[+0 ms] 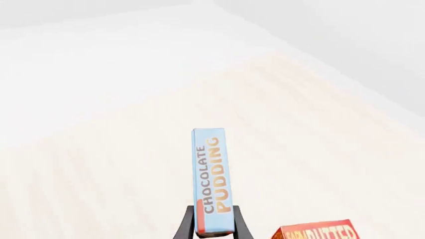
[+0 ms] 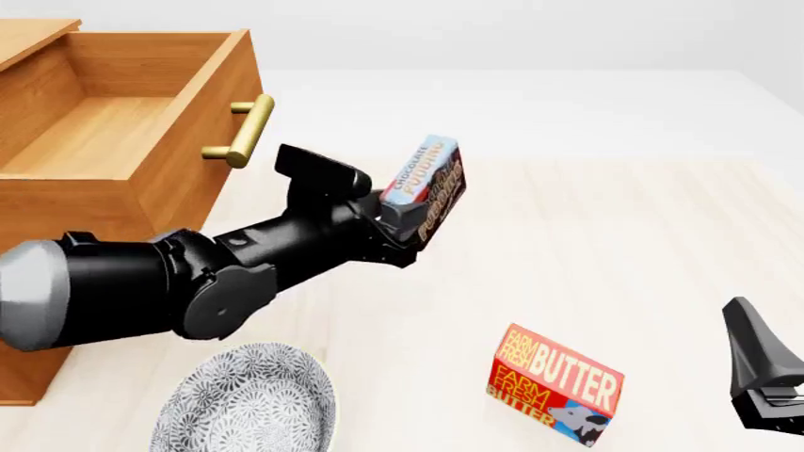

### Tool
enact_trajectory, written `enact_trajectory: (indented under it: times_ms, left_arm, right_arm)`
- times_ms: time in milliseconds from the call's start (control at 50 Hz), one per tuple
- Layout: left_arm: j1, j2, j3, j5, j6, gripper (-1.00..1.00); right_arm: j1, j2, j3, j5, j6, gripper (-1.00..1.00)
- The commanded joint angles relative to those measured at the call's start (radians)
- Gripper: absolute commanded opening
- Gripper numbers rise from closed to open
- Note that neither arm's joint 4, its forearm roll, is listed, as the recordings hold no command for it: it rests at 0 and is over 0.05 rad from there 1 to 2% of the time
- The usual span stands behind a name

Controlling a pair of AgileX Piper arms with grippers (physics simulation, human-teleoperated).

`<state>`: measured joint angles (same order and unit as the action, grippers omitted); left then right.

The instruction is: Put the chocolate pudding in the top drawer of the cabinet and close it.

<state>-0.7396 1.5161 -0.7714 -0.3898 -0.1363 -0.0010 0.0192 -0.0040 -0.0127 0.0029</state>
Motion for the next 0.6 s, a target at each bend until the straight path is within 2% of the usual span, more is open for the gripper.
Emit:
enact_trajectory:
  times_ms: [20, 440, 460, 600]
  left_arm:
    - [-0.02, -0.091, 0.003, 0.056, 0.027, -1.0]
    - [-0.015, -0.265, -0.017, 0.2, 0.092, -1.0]
    - [-0.014, -0.267, 0.012, 0.169, 0.1, -1.0]
    - [-0.016, -0.307, 0.024, 0.175, 0.103, -1.0]
  right_arm:
    - [0.0, 0.0, 0.0, 0.0, 0.0, 1.0]
    - [0.0, 0.0, 0.0, 0.0, 0.0, 1.0]
    - [0.0, 0.0, 0.0, 0.0, 0.0, 1.0]
    - [0.0, 0.0, 0.0, 0.0, 0.0, 1.0]
